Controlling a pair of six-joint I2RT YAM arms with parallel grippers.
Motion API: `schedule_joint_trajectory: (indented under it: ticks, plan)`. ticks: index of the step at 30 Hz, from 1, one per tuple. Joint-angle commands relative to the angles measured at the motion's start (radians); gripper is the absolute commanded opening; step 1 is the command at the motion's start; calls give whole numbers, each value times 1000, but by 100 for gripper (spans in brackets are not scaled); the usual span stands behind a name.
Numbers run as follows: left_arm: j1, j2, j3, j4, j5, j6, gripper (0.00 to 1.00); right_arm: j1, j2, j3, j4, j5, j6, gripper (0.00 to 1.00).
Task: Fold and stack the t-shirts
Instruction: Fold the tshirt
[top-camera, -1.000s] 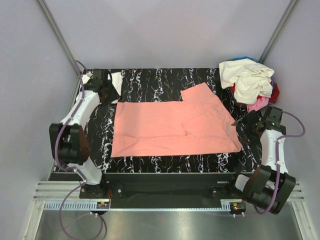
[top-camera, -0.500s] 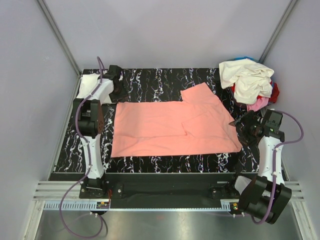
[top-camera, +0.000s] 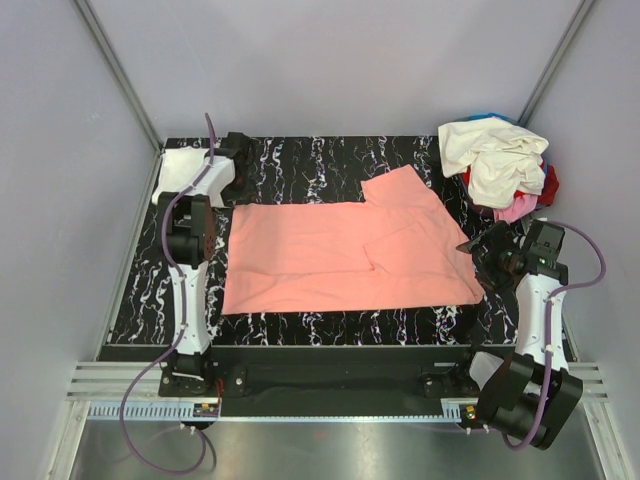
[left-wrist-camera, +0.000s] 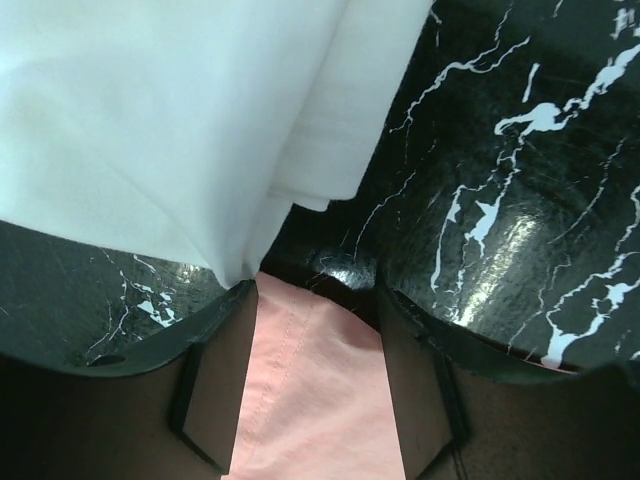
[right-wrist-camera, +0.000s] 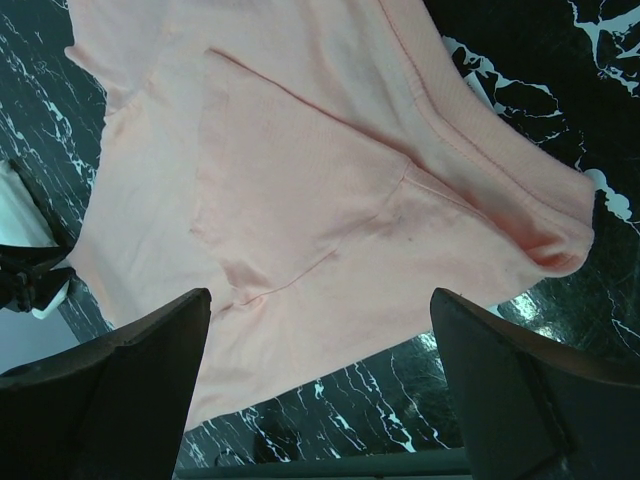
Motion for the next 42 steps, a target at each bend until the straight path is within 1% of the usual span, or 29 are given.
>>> schedule_joint_trajectory:
  ticks: [1,2,5,8,9,10,12,15,16,17,22,27,30,32,34,35,37,38,41,42]
  plan:
    - [-16,7,18,1,-48,3,56,6,-13,0,37,-24,-17,98]
    - [-18,9,19,1,-47,3,55,6,-12,0,37,-25,-17,98]
    - [-23,24,33,1,-29,9,43,6,-10,-2,36,-25,-14,98]
    - [-29,27,42,-6,-30,17,33,7,-10,-3,37,-22,-17,98]
    - [-30,25,42,-7,-33,17,31,6,-12,-2,39,-22,-15,98]
    - [-33,24,42,-15,-35,17,27,7,-10,-2,37,-21,-15,98]
    - [-33,16,42,-21,-38,17,24,7,-9,-3,39,-22,-15,98]
    - [-35,1,33,-22,-29,18,11,7,-7,-5,42,-22,-15,98]
    - [-36,-5,24,-22,-24,20,3,7,-7,-5,42,-21,-15,98]
    - [-36,-14,21,-22,-22,21,0,7,-7,-6,42,-21,-15,97]
    - [-38,-56,19,-62,-35,32,0,6,-2,-5,47,-13,-17,97]
    - [-38,-169,-31,-104,-58,63,0,13,-15,17,44,-42,-15,97]
    - [-38,-249,-90,-142,-62,75,0,68,-19,72,33,-32,2,97]
    - [-38,-310,-140,-148,-58,81,0,146,-10,109,46,8,22,97]
    - [-38,-346,-180,-154,-32,90,0,215,42,176,65,37,45,97]
    - [-38,-370,-189,-154,-15,97,0,269,74,205,79,59,45,97]
    - [-40,-395,-218,-164,1,115,0,308,256,343,97,62,33,96]
    - [-41,-402,-219,-154,10,124,0,312,311,386,99,62,25,96]
    - [-49,-430,-281,-122,39,146,0,322,477,523,88,68,-3,96]
    - [-50,-432,-300,-110,59,155,0,325,584,616,91,70,-6,96]
